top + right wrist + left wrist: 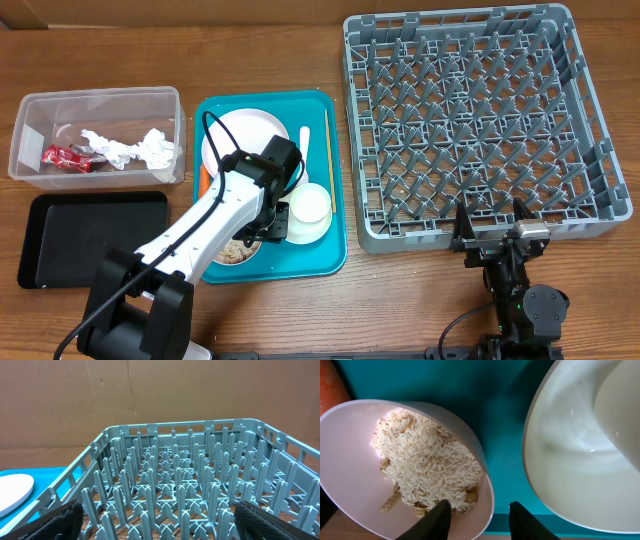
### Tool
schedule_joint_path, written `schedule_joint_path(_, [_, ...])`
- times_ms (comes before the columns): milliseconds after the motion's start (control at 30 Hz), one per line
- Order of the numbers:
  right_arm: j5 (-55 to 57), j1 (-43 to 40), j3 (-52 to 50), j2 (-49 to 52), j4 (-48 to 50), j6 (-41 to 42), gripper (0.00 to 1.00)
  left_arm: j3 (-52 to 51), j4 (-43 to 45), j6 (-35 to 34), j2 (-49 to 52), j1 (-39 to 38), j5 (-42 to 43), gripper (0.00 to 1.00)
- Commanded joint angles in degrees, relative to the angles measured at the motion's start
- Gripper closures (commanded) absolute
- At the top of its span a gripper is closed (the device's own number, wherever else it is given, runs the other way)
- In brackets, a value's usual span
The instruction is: Sort waste into correct bins and load items into the dishwasher rack
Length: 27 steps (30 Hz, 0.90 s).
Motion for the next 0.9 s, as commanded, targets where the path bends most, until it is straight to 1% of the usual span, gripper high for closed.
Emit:
schedule_joint_path(0, [0.31, -0.42, -0.61, -0.61, 0.35, 0.26, 0.0, -1.81, 1.16, 0.85, -1.11, -0.26, -0.72, 0.59])
schedule_joint_path(133, [0.31, -0.42, -0.61, -0.61, 0.35, 0.26, 0.0, -3.37, 2.51, 0.85, -1.11, -0.26, -0.7, 0.6])
schedule_joint_path(300, [0.31, -0.42, -0.61, -0.61, 0.35, 0.26, 0.0, -3.41, 3.26, 0.85, -1.11, -0.26, -0.7, 0.56])
schedule_joint_path(467, [0.31, -0.42, -0.61, -0.61, 0.35, 0.26, 0.0, -4.79, 5.27, 0.83, -1.11, -0.26, -0.52, 0.57])
schedule_joint_path(600, [0.31, -0.42, -0.61, -0.61, 0.35, 0.26, 0.0, -6.01, 6.12, 0.83, -1.11, -0.26, -0.52, 0.62])
schedule_joint_path(700, [0.31, -0.42, -0.61, -0.61, 0.35, 0.26, 0.0, -6.25, 6.29, 0.81, -1.11, -0.26, -0.13, 0.69])
schedule_joint_path(867, [0.31, -0.42, -0.61, -0.61, 0.35, 0.26, 0.0, -6.27, 6.32, 0.81, -1.11, -0.26, -0.11, 0.7])
